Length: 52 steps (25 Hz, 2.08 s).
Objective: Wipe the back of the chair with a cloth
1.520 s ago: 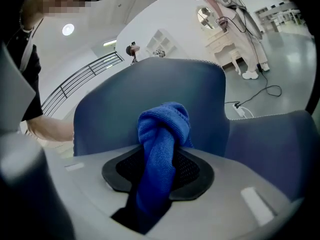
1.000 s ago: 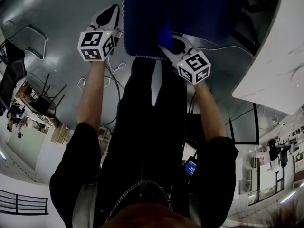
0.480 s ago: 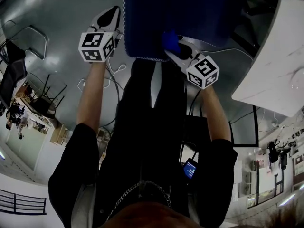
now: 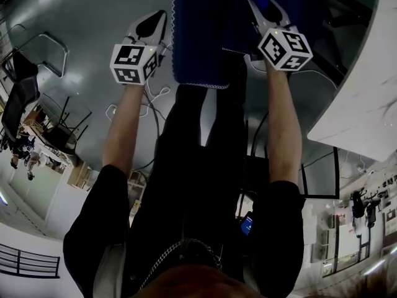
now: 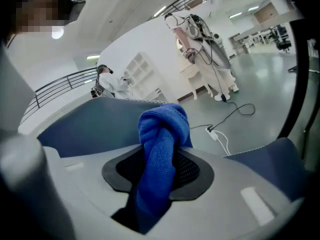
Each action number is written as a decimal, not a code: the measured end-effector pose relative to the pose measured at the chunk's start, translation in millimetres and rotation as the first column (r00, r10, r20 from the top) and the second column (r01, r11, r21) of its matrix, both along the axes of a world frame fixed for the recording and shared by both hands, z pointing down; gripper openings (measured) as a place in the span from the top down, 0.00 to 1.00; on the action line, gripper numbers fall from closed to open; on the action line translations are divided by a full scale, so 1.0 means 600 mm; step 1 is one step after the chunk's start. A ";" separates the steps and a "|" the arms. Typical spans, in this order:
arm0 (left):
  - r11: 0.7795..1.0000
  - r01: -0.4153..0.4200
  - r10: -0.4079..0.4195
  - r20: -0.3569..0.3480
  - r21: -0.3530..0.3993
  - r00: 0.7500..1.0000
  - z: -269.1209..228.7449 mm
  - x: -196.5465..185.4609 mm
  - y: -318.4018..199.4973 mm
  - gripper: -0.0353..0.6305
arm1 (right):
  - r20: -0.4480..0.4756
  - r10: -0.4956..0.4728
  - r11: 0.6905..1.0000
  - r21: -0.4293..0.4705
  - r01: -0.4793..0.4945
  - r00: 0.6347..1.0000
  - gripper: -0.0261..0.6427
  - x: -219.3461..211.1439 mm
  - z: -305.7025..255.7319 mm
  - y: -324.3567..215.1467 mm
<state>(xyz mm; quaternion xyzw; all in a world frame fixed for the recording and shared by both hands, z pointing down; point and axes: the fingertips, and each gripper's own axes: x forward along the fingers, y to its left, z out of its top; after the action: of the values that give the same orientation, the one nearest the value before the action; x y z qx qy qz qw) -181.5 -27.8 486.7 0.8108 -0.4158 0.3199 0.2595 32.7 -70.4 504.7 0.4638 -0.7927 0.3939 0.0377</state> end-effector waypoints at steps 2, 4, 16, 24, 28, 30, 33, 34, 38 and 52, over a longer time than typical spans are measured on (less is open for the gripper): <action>1.000 0.002 -0.002 -0.001 -0.004 1.000 0.002 -0.002 -0.001 0.93 | -0.026 0.026 1.000 0.008 -0.026 0.999 0.74 0.001 0.005 -0.042; 1.000 0.005 -0.005 -0.003 -0.008 1.000 0.002 -0.008 0.000 0.93 | -0.039 0.039 0.999 0.017 -0.038 0.998 0.75 0.000 0.007 -0.076; 0.999 -0.030 0.030 -0.005 -0.041 1.000 0.019 -0.018 0.006 0.93 | -0.079 0.119 0.993 0.013 -0.118 0.990 0.75 0.031 0.037 -0.182; 0.999 -0.029 0.029 -0.002 -0.040 1.000 0.029 -0.018 0.004 0.93 | -0.046 0.051 0.999 -0.010 -0.051 0.998 0.75 0.008 0.062 -0.176; 0.999 -0.029 0.029 -0.005 -0.034 1.000 0.030 -0.014 0.004 0.93 | -0.051 -0.016 1.000 -0.027 0.015 0.999 0.75 -0.015 0.076 -0.153; 0.999 -0.030 0.030 -0.005 -0.032 1.000 0.030 -0.015 0.008 0.93 | -0.037 -0.028 0.999 -0.030 0.027 0.999 0.75 -0.027 0.079 -0.143; 0.999 -0.030 0.030 -0.003 -0.037 1.000 0.033 -0.017 0.016 0.93 | -0.009 -0.039 0.998 -0.052 0.038 0.999 0.75 -0.043 0.086 -0.122; 0.999 -0.029 0.029 -0.002 -0.040 1.000 0.034 -0.017 0.019 0.93 | 0.003 -0.043 0.997 -0.061 0.043 0.999 0.75 -0.049 0.089 -0.113; 0.998 -0.024 0.024 -0.004 -0.049 1.000 0.037 -0.015 0.029 0.93 | 0.019 -0.063 0.994 -0.085 0.065 0.998 0.75 -0.066 0.097 -0.076; 0.997 -0.044 0.043 -0.017 -0.056 0.999 0.048 0.022 0.029 0.93 | 0.113 -0.083 0.985 -0.142 0.099 0.990 0.75 -0.095 0.110 0.043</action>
<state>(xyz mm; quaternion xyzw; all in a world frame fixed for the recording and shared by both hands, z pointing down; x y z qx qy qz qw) -168.5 -10.3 515.2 0.8144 -0.3869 0.3308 0.2786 -24.5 -44.6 570.6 0.4013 -0.7827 0.4733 0.0475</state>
